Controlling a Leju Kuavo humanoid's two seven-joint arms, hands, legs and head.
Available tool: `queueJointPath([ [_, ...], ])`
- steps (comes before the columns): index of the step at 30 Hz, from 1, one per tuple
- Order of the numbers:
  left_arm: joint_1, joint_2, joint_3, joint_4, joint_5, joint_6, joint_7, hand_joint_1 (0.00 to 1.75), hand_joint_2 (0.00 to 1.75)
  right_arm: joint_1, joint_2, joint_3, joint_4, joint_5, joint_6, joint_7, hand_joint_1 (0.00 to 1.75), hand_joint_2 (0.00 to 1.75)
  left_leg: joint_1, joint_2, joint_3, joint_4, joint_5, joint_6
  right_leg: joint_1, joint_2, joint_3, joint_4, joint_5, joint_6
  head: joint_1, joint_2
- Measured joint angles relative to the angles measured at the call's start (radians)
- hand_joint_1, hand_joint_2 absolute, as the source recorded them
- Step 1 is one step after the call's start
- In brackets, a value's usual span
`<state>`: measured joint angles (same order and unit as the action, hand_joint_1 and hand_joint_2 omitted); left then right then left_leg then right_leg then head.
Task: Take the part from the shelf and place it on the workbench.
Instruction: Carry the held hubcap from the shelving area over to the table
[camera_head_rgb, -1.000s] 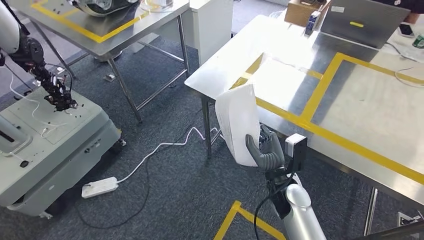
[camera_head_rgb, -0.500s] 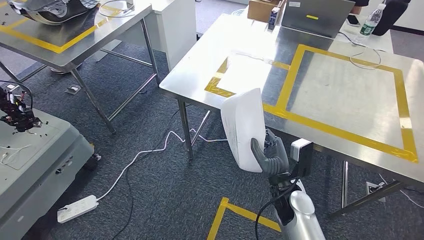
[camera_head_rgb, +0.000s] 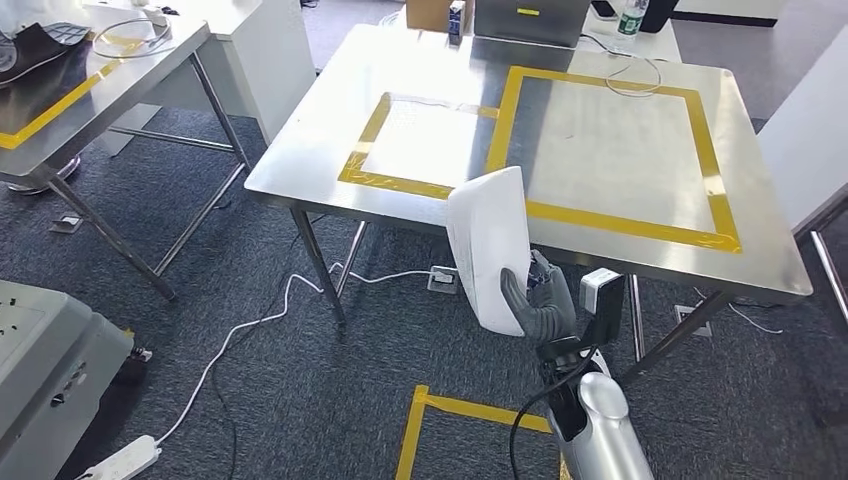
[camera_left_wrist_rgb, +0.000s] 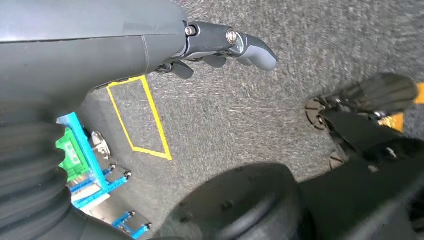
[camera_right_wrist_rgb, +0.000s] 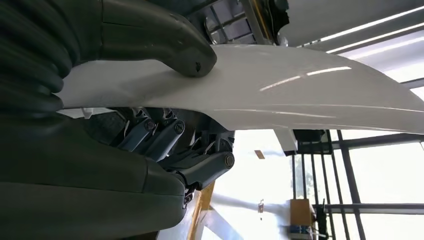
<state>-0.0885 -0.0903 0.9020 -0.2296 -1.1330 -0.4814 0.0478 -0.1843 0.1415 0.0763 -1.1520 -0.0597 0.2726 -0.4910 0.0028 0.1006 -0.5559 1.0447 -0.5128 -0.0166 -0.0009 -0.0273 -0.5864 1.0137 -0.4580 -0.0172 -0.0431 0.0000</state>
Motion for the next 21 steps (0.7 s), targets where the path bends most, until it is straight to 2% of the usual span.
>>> queueJointPath([
  [1, 0.001, 0.000, 0.000, 0.000, 0.001, 0.000, -0.004, 0.00, 1.75, -0.004, 0.001, 0.000, 0.004, 0.000, -0.001, 0.000, 1.75, 1.75, 0.002, -0.029, -0.014, 0.030, -0.020, -0.006, -0.005, 0.010, 0.001, -0.005, 0.005, -0.005, 0.000, 0.000],
  [2, 0.002, 0.000, 0.000, 0.000, 0.001, 0.000, -0.009, 0.00, 1.75, -0.007, 0.002, 0.001, 0.007, 0.001, -0.002, -0.001, 1.75, 1.75, 0.005, -0.063, -0.038, 0.081, -0.047, -0.010, -0.008, 0.018, 0.001, -0.007, 0.008, -0.008, 0.000, 0.000],
  [3, 0.004, 0.000, 0.000, 0.001, 0.002, 0.000, -0.016, 0.00, 1.75, -0.011, 0.003, 0.001, 0.010, 0.001, -0.004, 0.000, 1.75, 1.75, 0.007, -0.084, -0.069, 0.146, -0.078, -0.014, -0.010, 0.027, 0.000, -0.007, 0.009, -0.011, 0.000, 0.000],
  [4, 0.006, 0.000, 0.001, 0.001, 0.002, 0.000, -0.024, 0.00, 1.75, -0.012, 0.005, 0.002, 0.013, 0.002, -0.008, 0.003, 1.75, 1.75, 0.008, -0.093, -0.100, 0.210, -0.100, -0.017, -0.010, 0.036, -0.001, -0.006, 0.010, -0.012, 0.000, 0.000],
  [5, 0.008, 0.002, 0.001, 0.001, 0.002, 0.000, -0.033, 0.00, 1.75, -0.012, 0.005, 0.002, 0.016, 0.003, -0.016, 0.008, 1.75, 1.75, 0.009, -0.095, -0.122, 0.250, -0.106, -0.019, -0.010, 0.045, -0.001, -0.005, 0.010, -0.012, 0.000, 0.000],
  [6, 0.009, 0.004, 0.001, 0.001, 0.001, 0.000, -0.041, 0.00, 1.75, -0.010, 0.006, 0.002, 0.018, 0.005, -0.026, 0.016, 1.75, 1.75, 0.009, -0.096, -0.128, 0.254, -0.092, -0.021, -0.011, 0.053, 0.000, -0.004, 0.009, -0.011, 0.000, 0.000],
  [7, 0.009, 0.006, 0.001, 0.001, -0.001, 0.000, -0.049, 0.00, 1.75, -0.008, 0.006, 0.002, 0.019, 0.007, -0.035, 0.024, 1.75, 1.75, 0.010, -0.096, -0.114, 0.218, -0.061, -0.021, -0.012, 0.061, 0.000, -0.002, 0.008, -0.009, 0.000, 0.000],
  [8, 0.009, 0.007, 0.001, 0.001, -0.003, 0.000, -0.054, 0.00, 1.75, -0.007, 0.006, 0.002, 0.019, 0.008, -0.041, 0.030, 1.75, 1.75, 0.012, -0.099, -0.087, 0.152, -0.022, -0.022, -0.013, 0.067, 0.000, 0.002, 0.006, -0.006, 0.000, 0.000],
  [9, 0.008, 0.008, 0.001, 0.002, -0.005, 0.000, -0.057, 0.00, 1.75, -0.007, 0.006, 0.002, 0.019, 0.007, -0.044, 0.033, 1.75, 1.75, 0.014, -0.106, -0.058, 0.086, 0.005, -0.023, -0.014, 0.072, -0.002, 0.007, 0.004, -0.001, 0.000, 0.000],
  [11, 0.005, 0.007, 0.001, 0.002, -0.009, 0.000, -0.059, 0.00, 1.75, -0.007, 0.007, 0.002, 0.019, 0.005, -0.045, 0.035, 1.75, 1.75, 0.017, -0.118, -0.025, 0.007, 0.028, -0.018, -0.011, 0.079, -0.008, 0.017, -0.002, 0.012, 0.000, 0.000],
  [12, 0.004, 0.006, 0.001, 0.002, -0.009, 0.000, -0.057, 0.00, 1.75, -0.006, 0.007, 0.002, 0.019, 0.004, -0.046, 0.036, 1.75, 1.75, 0.017, -0.121, -0.023, 0.001, 0.026, -0.013, -0.009, 0.081, -0.012, 0.019, -0.003, 0.010, 0.000, 0.000],
  [15, 0.004, 0.004, 0.001, 0.002, -0.008, 0.000, -0.046, 0.00, 1.75, -0.006, 0.007, 0.002, 0.019, 0.005, -0.048, 0.036, 1.75, 1.75, 0.015, -0.119, -0.026, -0.002, 0.032, -0.004, -0.005, 0.081, -0.014, 0.017, 0.002, -0.022, 0.000, 0.000],
  [16, 0.004, 0.004, 0.001, 0.002, -0.006, 0.000, -0.040, 0.00, 1.75, -0.006, 0.007, 0.002, 0.020, 0.007, -0.048, 0.036, 1.75, 1.75, 0.014, -0.120, -0.027, -0.002, 0.033, -0.001, -0.005, 0.080, -0.013, 0.015, 0.004, -0.028, 0.000, 0.000],
  [19, 0.004, 0.004, 0.004, 0.002, 0.000, 0.000, -0.014, 0.00, 1.75, -0.007, 0.008, 0.006, 0.022, 0.016, -0.045, 0.034, 1.75, 1.75, 0.011, -0.120, -0.028, -0.002, 0.033, 0.006, -0.007, 0.079, -0.009, 0.008, 0.008, -0.022, 0.000, 0.000],
  [21, 0.004, 0.004, 0.005, 0.002, 0.002, 0.000, 0.004, 0.00, 1.75, -0.011, 0.009, 0.011, 0.028, 0.021, -0.044, 0.032, 1.75, 1.75, 0.010, -0.120, -0.029, -0.001, 0.034, 0.009, -0.008, 0.079, -0.008, 0.005, 0.011, -0.014, 0.000, 0.000],
])
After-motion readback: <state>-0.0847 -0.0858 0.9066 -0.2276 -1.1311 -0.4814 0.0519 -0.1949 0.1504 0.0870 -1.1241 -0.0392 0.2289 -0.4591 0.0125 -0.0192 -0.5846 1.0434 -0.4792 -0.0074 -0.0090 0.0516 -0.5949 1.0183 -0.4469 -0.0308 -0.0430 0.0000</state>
